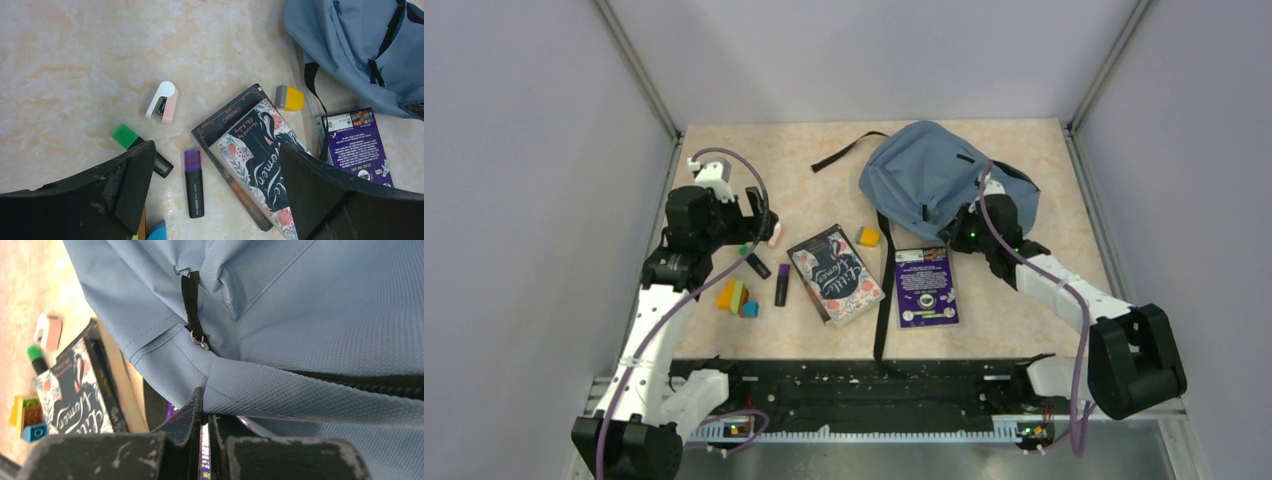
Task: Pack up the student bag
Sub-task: Adjust the student bag at the center of the board.
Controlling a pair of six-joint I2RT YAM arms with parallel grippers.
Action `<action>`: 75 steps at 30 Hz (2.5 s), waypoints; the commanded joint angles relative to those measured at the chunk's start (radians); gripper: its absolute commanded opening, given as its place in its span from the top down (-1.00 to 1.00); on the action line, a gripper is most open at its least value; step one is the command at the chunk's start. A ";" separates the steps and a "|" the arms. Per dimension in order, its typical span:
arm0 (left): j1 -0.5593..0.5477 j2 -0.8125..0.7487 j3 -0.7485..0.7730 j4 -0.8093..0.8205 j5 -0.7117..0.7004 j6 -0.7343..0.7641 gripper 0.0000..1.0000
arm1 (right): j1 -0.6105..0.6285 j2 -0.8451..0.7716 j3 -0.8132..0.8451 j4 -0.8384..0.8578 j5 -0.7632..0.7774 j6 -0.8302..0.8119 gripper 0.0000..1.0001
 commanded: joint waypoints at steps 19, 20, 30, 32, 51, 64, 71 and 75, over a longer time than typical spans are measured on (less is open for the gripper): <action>-0.121 0.074 -0.025 0.121 0.043 -0.114 -0.96 | 0.294 -0.230 -0.140 -0.046 0.287 0.009 1.00; -0.154 0.075 -0.043 0.163 0.027 -0.147 -0.96 | 0.294 -0.255 -0.149 -0.055 0.317 0.007 1.00; -0.352 0.341 -0.037 0.403 -0.048 -0.268 -0.96 | 0.294 -0.405 -0.181 -0.139 0.410 -0.003 -0.40; -0.364 0.382 -0.012 0.425 -0.044 -0.269 -0.96 | 0.294 -0.408 -0.184 -0.152 0.441 -0.001 -0.62; -0.421 0.807 0.253 0.423 -0.184 -0.246 -0.95 | 0.146 -0.346 -0.139 -0.236 0.485 -0.011 -0.89; -0.433 0.817 0.295 0.494 -0.092 -0.207 0.38 | 0.144 -0.134 -0.056 -0.185 0.430 -0.031 -0.44; -0.436 0.687 0.292 0.524 0.004 -0.101 1.00 | 0.144 -0.202 -0.055 -0.191 0.400 -0.068 1.00; -0.437 0.558 0.286 0.530 0.028 -0.058 1.00 | 0.145 -0.314 -0.049 -0.194 0.359 -0.108 1.00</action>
